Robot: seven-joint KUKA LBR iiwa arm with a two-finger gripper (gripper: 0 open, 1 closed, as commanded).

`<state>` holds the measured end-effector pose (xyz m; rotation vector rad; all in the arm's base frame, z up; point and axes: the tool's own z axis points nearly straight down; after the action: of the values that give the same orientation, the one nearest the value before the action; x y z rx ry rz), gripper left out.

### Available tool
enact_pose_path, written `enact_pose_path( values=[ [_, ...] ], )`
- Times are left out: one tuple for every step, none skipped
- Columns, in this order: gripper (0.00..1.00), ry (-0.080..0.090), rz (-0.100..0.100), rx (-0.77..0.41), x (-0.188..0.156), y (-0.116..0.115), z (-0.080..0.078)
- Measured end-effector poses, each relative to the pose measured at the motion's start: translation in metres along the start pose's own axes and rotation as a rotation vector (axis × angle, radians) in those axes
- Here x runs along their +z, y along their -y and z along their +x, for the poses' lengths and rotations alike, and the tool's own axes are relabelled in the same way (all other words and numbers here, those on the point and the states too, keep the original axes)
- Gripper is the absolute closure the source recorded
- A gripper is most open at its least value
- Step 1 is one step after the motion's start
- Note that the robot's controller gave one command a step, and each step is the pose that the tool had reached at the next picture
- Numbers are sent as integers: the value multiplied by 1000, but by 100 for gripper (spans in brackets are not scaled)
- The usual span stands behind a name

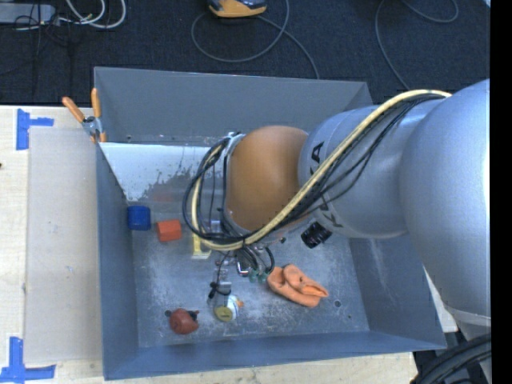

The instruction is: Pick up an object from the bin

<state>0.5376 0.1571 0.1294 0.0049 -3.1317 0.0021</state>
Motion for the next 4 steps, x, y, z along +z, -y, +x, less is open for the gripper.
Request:
enact_pose_path(
  values=[
    [0,7,-1,4,-4,1,-2],
    [0,0,-1,5,-25,40,-24],
    [0,6,1,27,-30,68,-32],
    [0,6,-1,-47,15,80,-22]
  ],
)
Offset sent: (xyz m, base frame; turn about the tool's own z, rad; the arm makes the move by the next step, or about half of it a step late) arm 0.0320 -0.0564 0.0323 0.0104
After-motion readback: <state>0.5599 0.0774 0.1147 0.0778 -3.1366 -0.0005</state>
